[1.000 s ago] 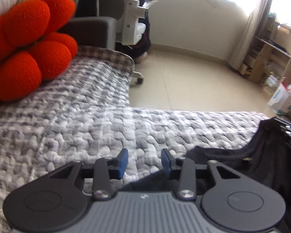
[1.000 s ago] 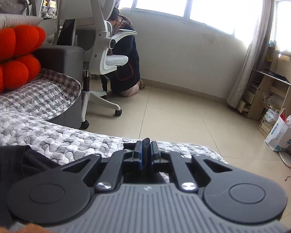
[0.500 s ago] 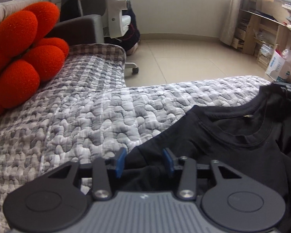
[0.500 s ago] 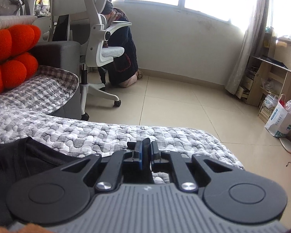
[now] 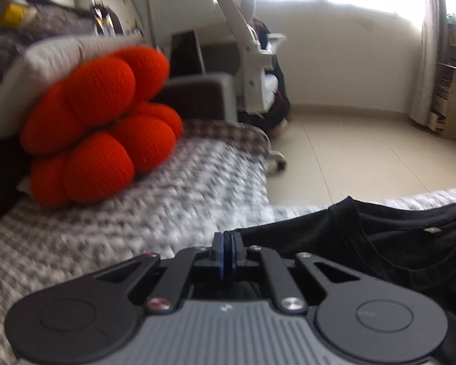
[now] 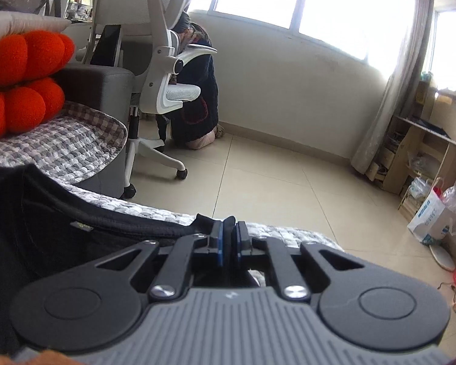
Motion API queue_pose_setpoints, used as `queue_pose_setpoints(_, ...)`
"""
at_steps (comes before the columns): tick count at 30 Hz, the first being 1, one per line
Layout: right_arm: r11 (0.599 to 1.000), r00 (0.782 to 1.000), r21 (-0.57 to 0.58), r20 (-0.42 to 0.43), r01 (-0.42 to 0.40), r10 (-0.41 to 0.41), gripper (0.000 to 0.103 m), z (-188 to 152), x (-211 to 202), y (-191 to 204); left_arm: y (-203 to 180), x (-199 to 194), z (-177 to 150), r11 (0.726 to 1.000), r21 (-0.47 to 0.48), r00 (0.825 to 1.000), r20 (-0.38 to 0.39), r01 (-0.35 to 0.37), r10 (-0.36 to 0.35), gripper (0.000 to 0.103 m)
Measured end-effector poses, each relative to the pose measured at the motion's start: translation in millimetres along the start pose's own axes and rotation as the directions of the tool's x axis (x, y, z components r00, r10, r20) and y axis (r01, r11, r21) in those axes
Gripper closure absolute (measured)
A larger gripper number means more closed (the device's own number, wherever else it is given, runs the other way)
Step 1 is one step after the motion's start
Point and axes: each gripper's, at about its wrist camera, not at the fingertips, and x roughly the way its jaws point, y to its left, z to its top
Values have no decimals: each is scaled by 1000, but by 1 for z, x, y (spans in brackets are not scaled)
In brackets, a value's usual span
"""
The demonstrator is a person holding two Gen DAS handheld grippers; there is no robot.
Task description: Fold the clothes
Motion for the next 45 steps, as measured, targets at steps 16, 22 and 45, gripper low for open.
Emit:
queue_pose_setpoints(16,994,997,-108,-83,-2,-7,95,6,80,31,-16,90,-3,994,48,992,-74,-100,103,98)
queue_pose_setpoints(22,993,984,-119,-178,-30,8,89,6,90,33,-25,93,-6,987,100,986,-100,-123,133,97)
queue_pose_setpoints(45,996,976,48,-203,-69,78,57,23,-21,7,-18,-18,-19,998,7,971,-233,-58,58,51)
